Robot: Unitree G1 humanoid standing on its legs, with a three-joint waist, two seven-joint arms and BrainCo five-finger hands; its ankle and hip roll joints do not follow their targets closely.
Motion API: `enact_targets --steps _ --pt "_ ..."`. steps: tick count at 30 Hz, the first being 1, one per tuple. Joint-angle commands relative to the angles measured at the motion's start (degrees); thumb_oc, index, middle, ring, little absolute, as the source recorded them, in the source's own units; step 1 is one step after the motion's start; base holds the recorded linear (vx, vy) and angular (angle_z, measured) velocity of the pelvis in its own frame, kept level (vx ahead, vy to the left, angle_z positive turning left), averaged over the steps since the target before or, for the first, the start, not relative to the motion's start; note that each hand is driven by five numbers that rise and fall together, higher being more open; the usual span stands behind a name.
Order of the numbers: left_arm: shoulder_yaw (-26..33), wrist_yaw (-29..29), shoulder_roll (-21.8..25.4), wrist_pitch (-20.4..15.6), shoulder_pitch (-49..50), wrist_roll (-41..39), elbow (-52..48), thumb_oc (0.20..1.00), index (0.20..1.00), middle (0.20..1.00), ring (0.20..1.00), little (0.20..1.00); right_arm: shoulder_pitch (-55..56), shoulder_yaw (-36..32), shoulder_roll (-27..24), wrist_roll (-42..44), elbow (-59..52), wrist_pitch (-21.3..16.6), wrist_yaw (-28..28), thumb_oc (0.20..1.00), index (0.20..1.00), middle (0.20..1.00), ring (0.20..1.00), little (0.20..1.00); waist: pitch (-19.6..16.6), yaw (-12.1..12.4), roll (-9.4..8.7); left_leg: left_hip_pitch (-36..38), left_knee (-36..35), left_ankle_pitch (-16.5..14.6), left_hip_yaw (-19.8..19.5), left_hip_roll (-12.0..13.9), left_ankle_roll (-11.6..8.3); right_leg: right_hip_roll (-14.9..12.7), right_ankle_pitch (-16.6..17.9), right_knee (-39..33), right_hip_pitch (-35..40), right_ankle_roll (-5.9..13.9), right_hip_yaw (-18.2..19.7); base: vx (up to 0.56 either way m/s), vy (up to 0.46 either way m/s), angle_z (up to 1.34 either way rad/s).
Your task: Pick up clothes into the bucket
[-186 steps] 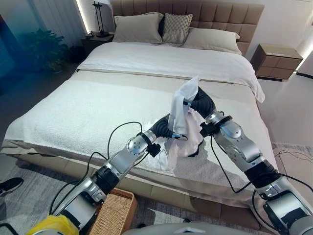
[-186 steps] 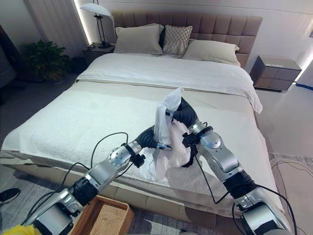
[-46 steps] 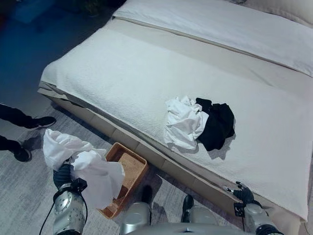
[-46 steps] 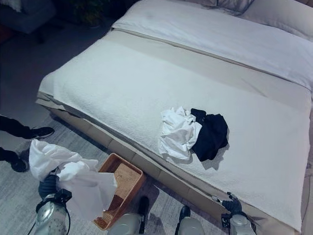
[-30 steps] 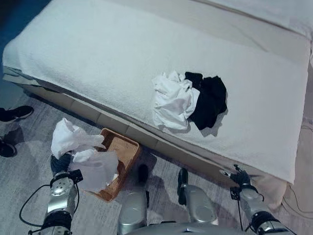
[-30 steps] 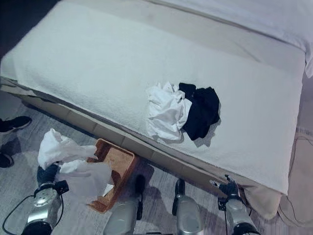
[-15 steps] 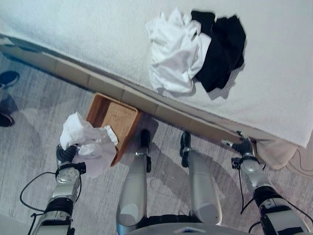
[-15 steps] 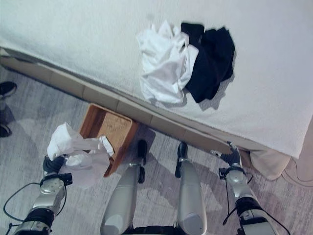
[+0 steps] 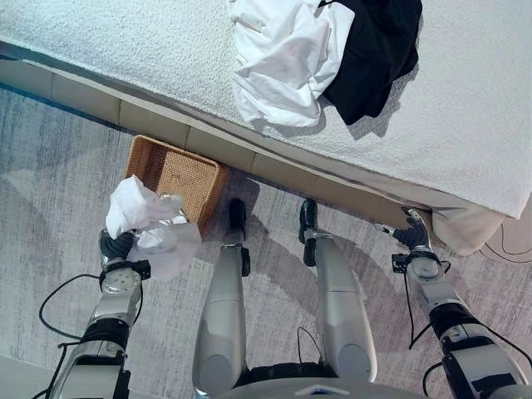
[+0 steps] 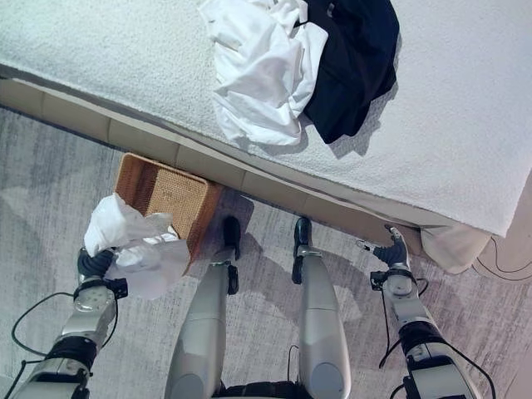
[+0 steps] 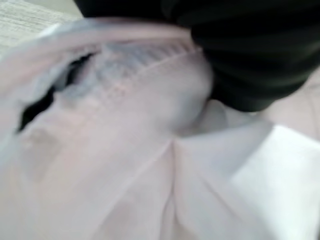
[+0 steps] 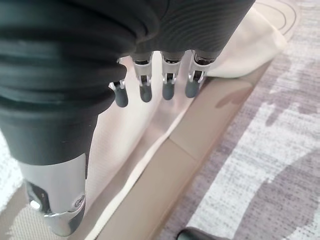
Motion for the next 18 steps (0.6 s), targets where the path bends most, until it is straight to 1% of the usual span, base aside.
enact_targets --steps 1,2,3,4,5,6,7,8,9,13,14,15,18 --pt "1.85 3.85 4.44 0.74 0.94 2.68 1.53 1.0 1.0 1.0 1.0 1.0 1.05 1.95 -1.57 0.74 -1.79 -1.72 -1.56 1.0 1.0 1.0 1.0 1.0 -0.94 0.12 -2.02 -0.14 6.51 -5.45 -0.92 -1.74 1.35 -1.49 2.13 -4.24 3.42 2.72 0.53 0.0 0.0 0.0" --pt "2.05 4.29 4.37 0.76 0.96 2.71 1.45 0.846 0.846 0.846 0.846 0.846 0.97 2.0 -1.46 0.67 -1.74 -1.67 -1.68 1.0 1.0 1.0 1.0 1.0 -0.94 0.1 -2.03 -0.08 6.37 -5.43 -0.87 -1.76 1.37 -1.43 2.18 -4.42 3.44 2.71 0.53 0.0 0.0 0.0" --pt "3.26 5.74 3.94 0.78 1.25 2.15 1.41 0.642 0.642 0.642 0.642 0.642 0.94 2.11 -1.14 0.53 -1.75 -1.64 -1.8 1.0 1.0 1.0 1.0 1.0 -0.94 0.12 -2.0 -0.18 6.43 -5.45 -0.86 -1.75 1.38 -1.39 2.26 -4.52 3.24 2.68 0.65 0.0 0.0 0.0" --pt "3.27 5.74 3.93 0.79 1.27 2.16 1.4 0.595 0.595 0.595 0.595 0.595 0.94 2.12 -1.14 0.53 -1.74 -1.64 -1.8 1.0 1.0 1.0 1.0 1.0 -0.94 0.11 -2.01 -0.18 6.42 -5.45 -0.86 -1.75 1.38 -1.39 2.26 -4.52 3.24 2.68 0.65 0.0 0.0 0.0" --pt "5.0 7.54 3.29 0.56 1.24 0.64 1.43 0.533 0.533 0.533 0.533 0.533 0.9 2.25 -0.75 0.49 -1.57 -1.62 -2.0 1.0 1.0 1.0 1.0 1.0 -0.94 0.12 -2.02 -0.11 6.29 -5.47 -0.74 -1.77 1.38 -1.35 2.32 -4.79 3.31 2.64 0.76 0.0 0.0 0.0" --pt "5.02 7.54 3.29 0.57 1.25 0.64 1.42 0.507 0.507 0.507 0.507 0.507 0.89 2.26 -0.75 0.49 -1.57 -1.62 -2.0 1.0 1.0 1.0 1.0 1.0 -0.94 0.11 -2.03 -0.11 6.29 -5.47 -0.74 -1.77 1.38 -1.35 2.32 -4.79 3.31 2.64 0.76 0.0 0.0 0.0" --pt "5.89 8.38 3.07 0.55 1.35 -0.03 1.53 0.385 0.385 0.385 0.385 0.385 0.99 2.32 -0.57 0.49 -1.63 -1.68 -2.08 1.0 1.0 1.0 1.0 1.0 -0.94 0.13 -2.04 -0.14 6.26 -5.47 -0.73 -1.75 1.39 -1.29 2.36 -4.87 3.31 2.62 0.82 0.0 0.0 0.0" --pt "5.89 8.38 3.07 0.55 1.35 -0.03 1.52 0.325 0.325 0.325 0.325 0.325 0.99 2.32 -0.57 0.49 -1.63 -1.68 -2.08 1.0 1.0 1.0 1.0 1.0 -0.94 0.13 -2.04 -0.13 6.26 -5.47 -0.73 -1.75 1.39 -1.29 2.36 -4.87 3.31 2.62 0.82 0.0 0.0 0.0" --pt "7.96 10.36 3.49 0.62 1.46 -1.28 2.12 0.2 0.2 0.2 0.2 0.2 1.48 2.46 -0.1 0.44 -1.91 -1.68 -2.3 1.0 1.0 1.0 1.0 1.0 -0.94 0.13 -2.12 -0.08 5.98 -5.36 -0.65 -1.71 1.33 -1.22 2.57 -5.39 3.4 2.65 0.77 0.0 0.0 0.0" --pt "8.73 11.16 4.4 1.23 2.16 -0.66 1.68 0.2 0.2 0.2 0.2 0.2 1.82 2.57 -0.2 0.46 -2.15 -1.75 -2.37 1.0 1.0 1.0 1.0 1.0 -0.94 0.08 -2.15 -0.08 5.63 -5.23 -0.67 -1.72 1.31 -1.15 2.78 -5.85 3.45 2.71 0.81 0.0 0.0 0.0" --pt "8.91 11.28 4.96 1.91 2.28 -0.1 2.19 0.856 0.856 0.856 0.856 0.856 1.87 2.71 -0.33 0.46 -2.13 -1.69 -2.28 1.0 1.0 1.0 1.0 1.0 -0.94 0.01 -2.13 -0.17 5.61 -5.18 -0.62 -1.71 1.31 -1.12 2.85 -5.95 3.34 2.73 0.83 0.0 0.006 -0.03" --pt "8.91 11.27 4.96 1.91 2.28 -0.09 2.19 1.0 1.0 1.0 1.0 1.0 1.87 2.71 -0.32 0.46 -2.13 -1.69 -2.28 1.0 1.0 1.0 1.0 1.0 -0.94 0.02 -2.14 -0.17 5.61 -5.18 -0.61 -1.71 1.31 -1.12 2.86 -5.95 3.34 2.73 0.83 0.0 0.014 -0.04" --pt "8.72 10.93 5.2 2.7 2.4 0.63 1.94 1.0 1.0 1.0 1.0 1.0 1.91 2.8 -0.43 0.52 -1.87 -1.45 -1.89 1.0 1.0 1.0 1.0 1.0 -0.94 -0.01 -1.94 0.13 4.77 -4.8 -0.45 -1.62 1.31 -1.08 3.15 -6.54 3.52 2.81 0.79 0.0 0.008 -0.03"
